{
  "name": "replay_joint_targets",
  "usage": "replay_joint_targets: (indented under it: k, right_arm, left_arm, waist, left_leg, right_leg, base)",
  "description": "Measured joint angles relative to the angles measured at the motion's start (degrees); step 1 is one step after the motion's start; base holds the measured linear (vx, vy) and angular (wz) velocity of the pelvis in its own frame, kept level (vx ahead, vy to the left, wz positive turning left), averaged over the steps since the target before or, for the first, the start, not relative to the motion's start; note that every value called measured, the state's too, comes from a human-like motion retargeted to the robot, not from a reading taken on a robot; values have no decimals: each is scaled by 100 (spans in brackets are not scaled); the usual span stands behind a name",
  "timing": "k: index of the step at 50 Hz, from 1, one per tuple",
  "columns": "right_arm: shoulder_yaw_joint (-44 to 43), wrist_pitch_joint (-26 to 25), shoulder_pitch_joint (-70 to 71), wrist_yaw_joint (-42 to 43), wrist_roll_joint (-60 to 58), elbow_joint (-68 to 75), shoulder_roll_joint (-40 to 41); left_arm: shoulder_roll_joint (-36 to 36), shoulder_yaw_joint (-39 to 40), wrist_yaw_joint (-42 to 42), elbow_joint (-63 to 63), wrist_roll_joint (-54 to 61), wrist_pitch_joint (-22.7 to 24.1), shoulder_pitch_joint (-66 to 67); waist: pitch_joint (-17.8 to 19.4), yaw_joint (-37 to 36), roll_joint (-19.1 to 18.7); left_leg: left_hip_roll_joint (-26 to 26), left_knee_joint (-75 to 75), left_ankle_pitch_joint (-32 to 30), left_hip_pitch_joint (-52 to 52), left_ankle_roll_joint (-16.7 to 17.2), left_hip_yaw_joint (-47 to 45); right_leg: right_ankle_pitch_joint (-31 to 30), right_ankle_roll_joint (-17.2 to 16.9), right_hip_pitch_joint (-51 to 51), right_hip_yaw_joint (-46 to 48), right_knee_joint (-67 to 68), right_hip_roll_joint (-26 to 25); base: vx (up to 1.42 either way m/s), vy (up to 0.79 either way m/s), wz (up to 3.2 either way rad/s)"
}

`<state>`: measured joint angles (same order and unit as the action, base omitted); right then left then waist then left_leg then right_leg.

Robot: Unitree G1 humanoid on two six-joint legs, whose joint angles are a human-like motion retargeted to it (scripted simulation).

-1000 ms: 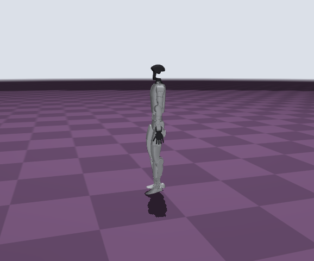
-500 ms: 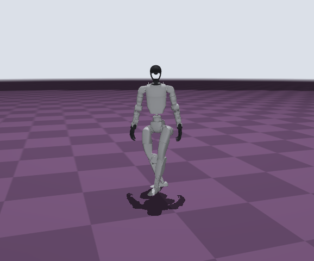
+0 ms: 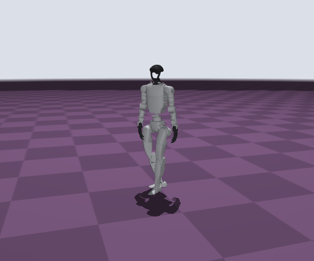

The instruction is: In place motions

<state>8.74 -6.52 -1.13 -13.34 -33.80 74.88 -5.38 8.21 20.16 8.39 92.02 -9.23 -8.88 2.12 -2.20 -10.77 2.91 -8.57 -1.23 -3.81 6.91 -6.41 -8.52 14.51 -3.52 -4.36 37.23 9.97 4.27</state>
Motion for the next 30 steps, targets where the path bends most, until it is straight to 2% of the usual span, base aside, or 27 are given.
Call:
replay_joint_targets:
  k: [4, 7, 15, 25, 30]
  right_arm:
    - [-257, -258, 61, 146, 233, 346, -188]
    - [-627, -415, 139, 195, 572, 512, -365]
    - [-1179, -513, 347, 398, 1235, 679, -764]
    - [-1756, -491, 73, 858, 1779, 1283, -837]
    - [-1829, -666, -44, 292, 2315, 1782, -843]
  left_arm:
    - [105, -297, 125, -189, -125, -45, -207]
    - [281, -583, 179, -272, -331, -64, -337]
    - [613, -403, 38, -122, -546, -113, -308]
    - [252, -333, 110, -140, -391, -122, -378]
    - [-84, -612, 542, -458, -368, -56, -496]
  waist:
    - [-74, -163, -135]
    - [-241, 882, -273]
    - [-444, 1867, -654]
    - [-423, 2617, -1025]
    - [-350, 2763, -1123]
  left_leg:
    - [318, 72, 136, -65, -173, -1246]
    - [467, 71, 321, -199, -10, -934]
    - [805, 254, 601, -472, 12, -2075]
    - [1037, 375, 817, -739, 97, -2746]
    - [1093, 389, 854, -793, 120, -2884]
  right_leg:
    - [-196, 232, 346, -1379, 6, -257]
    - [-299, 276, 454, -1188, -132, -280]
    - [-823, 528, 809, -2440, -476, -690]
    - [-1169, 597, 1059, -3245, -537, -1035]
    - [-1223, 602, 1110, -3405, -521, -1119]
  base:
    - [11, -25, -318]
    - [5, -23, -30]
    - [-2, -30, -170]
    - [-7, -17, -105]
    - [-6, -3, -43]
